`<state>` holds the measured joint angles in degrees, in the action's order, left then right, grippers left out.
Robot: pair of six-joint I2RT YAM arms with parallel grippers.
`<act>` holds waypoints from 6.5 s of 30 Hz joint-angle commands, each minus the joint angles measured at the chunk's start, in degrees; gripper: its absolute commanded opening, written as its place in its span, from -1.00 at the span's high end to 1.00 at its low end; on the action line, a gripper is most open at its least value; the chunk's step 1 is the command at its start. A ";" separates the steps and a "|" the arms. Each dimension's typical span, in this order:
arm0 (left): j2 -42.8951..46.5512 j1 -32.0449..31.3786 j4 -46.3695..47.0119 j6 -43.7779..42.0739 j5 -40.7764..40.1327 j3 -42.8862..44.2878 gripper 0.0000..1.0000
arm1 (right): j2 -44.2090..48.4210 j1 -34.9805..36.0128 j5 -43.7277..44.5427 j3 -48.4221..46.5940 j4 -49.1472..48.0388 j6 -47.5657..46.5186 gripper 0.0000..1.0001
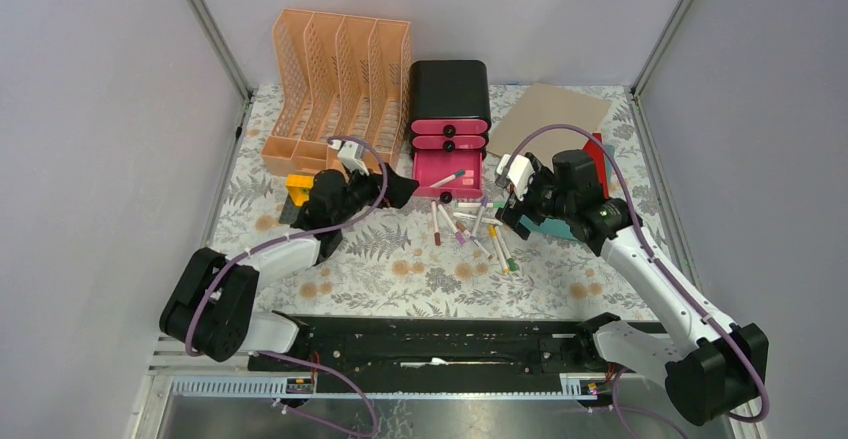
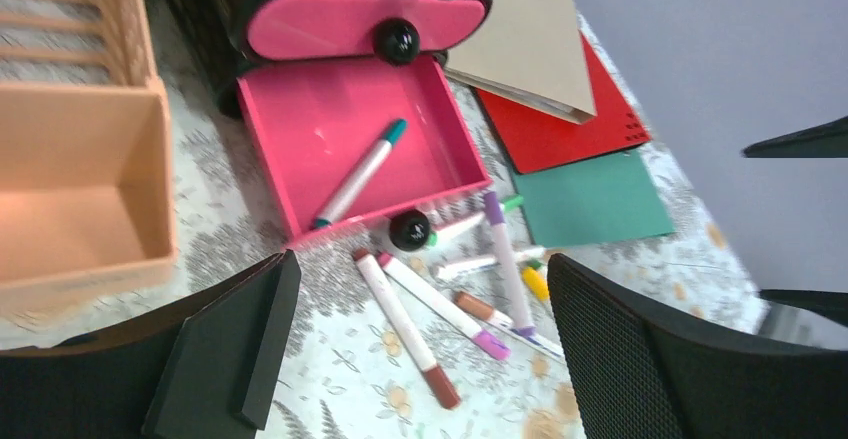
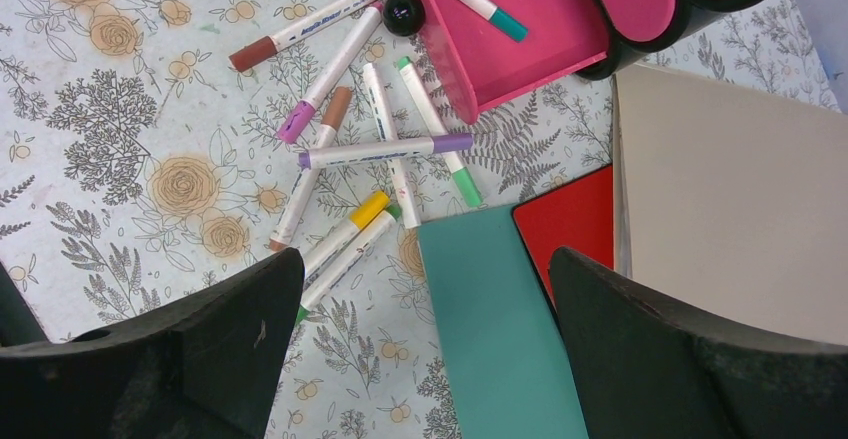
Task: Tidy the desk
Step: Pick up the stationery from the center of the board, then place the stationery in the drawer, then pick up the stationery from the center of the board.
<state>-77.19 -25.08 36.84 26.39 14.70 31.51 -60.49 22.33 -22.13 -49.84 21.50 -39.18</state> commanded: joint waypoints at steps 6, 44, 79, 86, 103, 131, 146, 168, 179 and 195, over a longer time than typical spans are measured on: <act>5.93 1.26 2.29 12.12 6.81 -4.80 -0.97 | -5.11 -0.46 -3.48 -0.81 1.51 0.28 -0.99; 33.25 1.35 -9.15 10.21 -0.18 -16.64 -0.97 | -36.80 -0.42 3.24 -11.50 15.52 7.89 0.20; 32.21 1.36 -8.71 11.69 1.10 -16.33 -0.97 | -39.88 1.81 9.70 -11.85 15.41 9.13 0.15; 32.10 1.35 -8.67 12.56 1.24 -15.99 -0.97 | -41.51 3.71 13.66 -11.60 14.78 9.52 0.16; 32.96 1.35 -10.33 14.65 1.60 -16.35 -0.97 | -41.45 4.56 19.04 -11.74 14.78 9.49 0.94; 44.86 1.36 -19.17 12.02 0.21 -16.95 -0.97 | -31.56 4.13 16.45 -26.39 17.35 -2.87 1.00; 47.52 1.35 -20.11 13.42 2.47 -18.84 -0.97 | -51.83 15.67 31.34 -48.54 11.74 -11.03 1.00; 48.00 1.35 -15.89 15.82 7.81 -20.98 -0.97 | -56.78 20.30 37.82 -49.45 3.82 -11.08 -0.28; 42.06 -0.50 -4.06 22.60 11.97 -24.11 -0.97 | -36.60 20.23 16.95 -37.52 14.63 0.06 -0.57; 21.39 -21.61 -12.65 18.96 -17.50 -13.16 -0.97 | -8.06 5.71 -5.31 -11.47 11.11 0.58 -0.89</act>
<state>-51.81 -44.25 25.45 46.44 7.79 13.10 -73.17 33.93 -18.76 -63.79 35.35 -40.01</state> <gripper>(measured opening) 0.987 0.939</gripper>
